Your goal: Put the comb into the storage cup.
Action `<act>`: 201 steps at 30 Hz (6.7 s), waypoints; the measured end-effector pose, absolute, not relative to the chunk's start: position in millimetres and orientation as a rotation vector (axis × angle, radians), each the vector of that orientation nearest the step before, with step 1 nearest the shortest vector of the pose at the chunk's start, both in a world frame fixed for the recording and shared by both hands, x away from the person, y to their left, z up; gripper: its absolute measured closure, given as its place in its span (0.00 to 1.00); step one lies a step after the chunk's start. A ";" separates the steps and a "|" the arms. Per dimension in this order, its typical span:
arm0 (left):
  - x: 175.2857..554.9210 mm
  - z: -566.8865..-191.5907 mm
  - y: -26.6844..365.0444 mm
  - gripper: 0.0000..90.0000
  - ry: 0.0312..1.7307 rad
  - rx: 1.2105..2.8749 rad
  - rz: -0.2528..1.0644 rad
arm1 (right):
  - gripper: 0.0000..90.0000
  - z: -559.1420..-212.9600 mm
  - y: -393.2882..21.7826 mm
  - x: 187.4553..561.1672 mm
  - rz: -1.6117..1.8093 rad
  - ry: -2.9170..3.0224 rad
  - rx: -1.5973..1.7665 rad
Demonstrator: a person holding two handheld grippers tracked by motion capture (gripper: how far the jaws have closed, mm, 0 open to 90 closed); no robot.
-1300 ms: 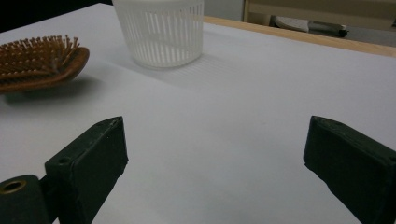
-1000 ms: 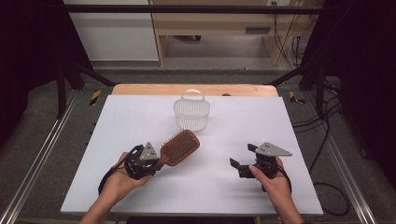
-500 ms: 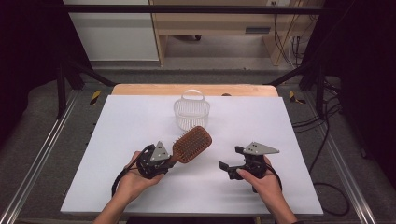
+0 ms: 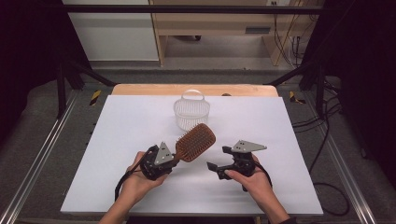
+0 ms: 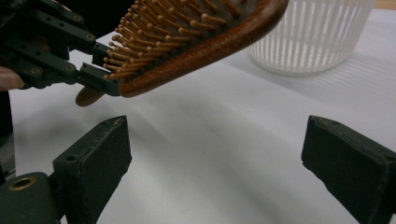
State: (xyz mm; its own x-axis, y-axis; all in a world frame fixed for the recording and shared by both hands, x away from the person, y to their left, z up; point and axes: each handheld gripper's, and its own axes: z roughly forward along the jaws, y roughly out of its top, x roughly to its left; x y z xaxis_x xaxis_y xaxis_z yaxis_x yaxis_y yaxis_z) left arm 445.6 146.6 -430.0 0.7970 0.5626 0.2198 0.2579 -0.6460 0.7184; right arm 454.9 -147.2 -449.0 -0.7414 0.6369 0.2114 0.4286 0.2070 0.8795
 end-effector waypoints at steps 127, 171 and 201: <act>434.3 -425.8 179.5 0.37 0.716 1.811 0.610 | 0.63 -372.6 -101.6 486.9 1.998 1.850 1.271; 410.7 -420.5 312.7 0.05 1.040 1.404 0.895 | 0.61 -382.2 -138.4 498.3 1.957 1.752 1.356; 419.5 -432.6 314.1 0.04 1.079 1.473 0.872 | 0.61 -319.0 -105.2 527.4 2.018 1.646 1.262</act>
State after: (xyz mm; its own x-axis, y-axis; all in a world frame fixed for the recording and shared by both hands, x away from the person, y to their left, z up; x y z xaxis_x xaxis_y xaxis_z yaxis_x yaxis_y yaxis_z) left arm 419.5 314.1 -432.6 0.3242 0.9455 -0.0286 0.1707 -0.0287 0.9849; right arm 527.4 -105.2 -319.0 -0.5951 0.6593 0.4595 0.3175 -0.3324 0.8881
